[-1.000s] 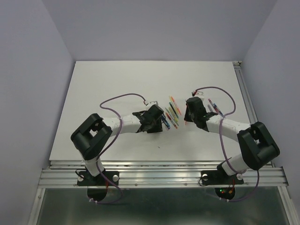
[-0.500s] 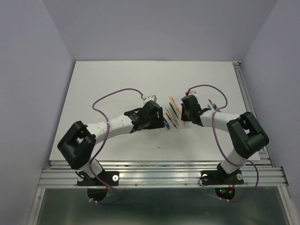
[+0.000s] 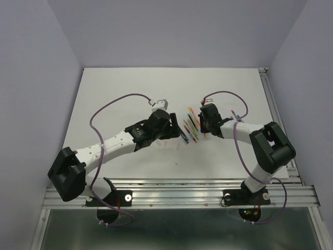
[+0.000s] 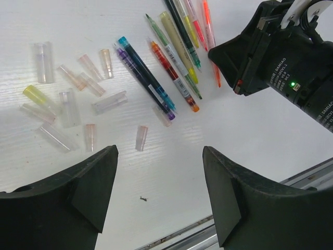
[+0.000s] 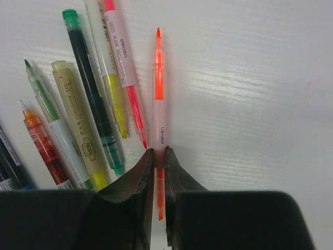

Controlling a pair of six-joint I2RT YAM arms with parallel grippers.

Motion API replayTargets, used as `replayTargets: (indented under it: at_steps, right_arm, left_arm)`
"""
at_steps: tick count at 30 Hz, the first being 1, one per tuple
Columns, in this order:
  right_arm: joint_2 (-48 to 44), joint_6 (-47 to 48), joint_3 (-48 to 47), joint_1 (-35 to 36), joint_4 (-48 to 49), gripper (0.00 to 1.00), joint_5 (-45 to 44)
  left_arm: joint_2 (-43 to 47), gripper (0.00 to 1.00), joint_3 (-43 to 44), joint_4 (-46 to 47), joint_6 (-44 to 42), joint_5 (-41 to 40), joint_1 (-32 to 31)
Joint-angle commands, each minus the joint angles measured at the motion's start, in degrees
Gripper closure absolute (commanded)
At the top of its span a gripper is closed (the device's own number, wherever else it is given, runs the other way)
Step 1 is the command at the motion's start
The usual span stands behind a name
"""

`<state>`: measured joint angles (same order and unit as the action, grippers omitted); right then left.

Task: Open the pen caps

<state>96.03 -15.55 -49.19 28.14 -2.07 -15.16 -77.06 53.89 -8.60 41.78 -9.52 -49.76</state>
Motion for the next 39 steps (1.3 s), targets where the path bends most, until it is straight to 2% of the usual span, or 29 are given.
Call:
replayTargets:
  at_steps: [1, 10, 12, 16, 20, 21, 23, 25, 28, 29, 36, 39]
  right_arm:
    - [1.09, 8.5, -1.44, -0.28, -0.74, 0.87, 4.07]
    - [1.09, 13.08, -2.49, -0.19, -2.42, 0.8, 8.74]
    - [0.65, 13.44, -2.66, -0.28, -2.68, 0.75, 9.27]
    - [-0.14, 13.27, -2.58, -0.19, -2.77, 0.56, 9.45]
    - [-2.86, 11.95, -2.75, -0.28, -4.43, 0.53, 7.43]
    - [-3.73, 11.51, -2.67, -0.28, -4.7, 0.44, 6.81]
    - [-6.63, 10.29, -2.49, -0.28, -4.88, 0.43, 4.45]
    - [-9.44, 8.44, -2.32, -0.37, -5.49, 0.36, 1.9]
    - [-12.43, 6.86, -1.61, -1.77, -5.67, 0.11, -0.13]
    - [-14.01, 6.42, -1.44, -3.08, -6.02, 0.0, -1.27]
    - [-16.23, 5.09, -1.52, -12.56, -11.2, 0.0, -0.4]
    - [-15.26, 5.09, -1.87, -17.32, -12.0, 0.0, 1.53]
  left_arm:
    - [2.0, 0.23, -0.89, 0.07, -1.35, -2.35, 0.1]
    - [2.35, 0.23, -1.24, -0.45, -1.35, -3.14, 0.1]
    - [2.35, 0.23, -1.24, -0.45, -1.35, -3.22, 0.19]
    - [2.52, 0.23, -1.07, -0.54, -1.7, -3.49, 0.1]
    - [2.96, 0.23, -0.98, -0.54, -1.79, -3.14, 0.1]
    - [3.05, 0.22, -1.07, -0.37, -1.7, -2.88, 0.1]
    - [3.31, 0.22, -1.42, 0.25, -1.7, -1.91, 0.1]
    - [3.67, 0.22, -1.77, 0.95, -1.79, -1.47, 0.1]
    - [4.11, 0.15, -2.21, 1.3, -1.97, -1.38, 0.1]
    - [4.54, 0.11, -2.3, 1.74, -2.23, -1.38, 0.1]
    - [5.51, 0.01, -2.74, 2.8, -3.72, -2.17, 0.1]
    - [5.6, 0.01, -2.47, 2.8, -4.34, -2.35, 0.19]
